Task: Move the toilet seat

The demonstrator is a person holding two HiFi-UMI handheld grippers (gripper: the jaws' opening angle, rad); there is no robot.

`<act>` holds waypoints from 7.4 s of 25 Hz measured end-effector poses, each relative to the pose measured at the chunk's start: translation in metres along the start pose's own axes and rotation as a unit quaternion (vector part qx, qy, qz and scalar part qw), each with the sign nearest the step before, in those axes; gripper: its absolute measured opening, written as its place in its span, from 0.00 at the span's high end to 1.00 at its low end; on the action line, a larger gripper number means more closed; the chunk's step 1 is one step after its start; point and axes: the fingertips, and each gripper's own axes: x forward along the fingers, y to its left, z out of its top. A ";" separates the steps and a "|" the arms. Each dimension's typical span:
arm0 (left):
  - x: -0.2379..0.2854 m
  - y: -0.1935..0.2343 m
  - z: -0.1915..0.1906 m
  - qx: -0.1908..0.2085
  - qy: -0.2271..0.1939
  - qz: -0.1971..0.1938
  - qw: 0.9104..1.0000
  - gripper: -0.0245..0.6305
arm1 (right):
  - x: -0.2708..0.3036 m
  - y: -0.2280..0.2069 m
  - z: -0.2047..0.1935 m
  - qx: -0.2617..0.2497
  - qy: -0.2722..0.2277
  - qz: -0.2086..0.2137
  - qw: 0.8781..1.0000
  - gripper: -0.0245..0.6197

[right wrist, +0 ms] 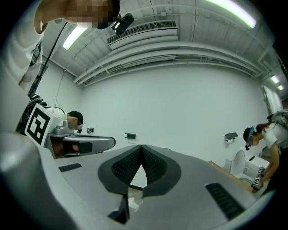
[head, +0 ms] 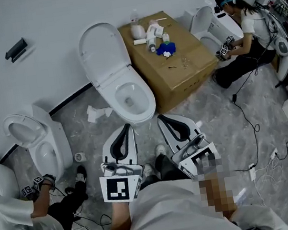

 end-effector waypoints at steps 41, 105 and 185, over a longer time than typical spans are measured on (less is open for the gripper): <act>0.232 0.087 -0.071 -0.009 0.039 0.036 0.999 0.95 | 0.185 -0.181 -0.057 0.048 0.013 0.075 0.996 0.95; 0.266 0.217 -0.464 -0.116 0.233 0.016 0.965 0.94 | 0.303 -0.225 -0.442 0.117 0.226 0.008 0.967 0.94; 0.159 0.186 -0.763 -0.258 0.420 0.160 0.855 0.38 | 0.214 -0.229 -0.758 0.266 0.432 -0.061 0.860 0.31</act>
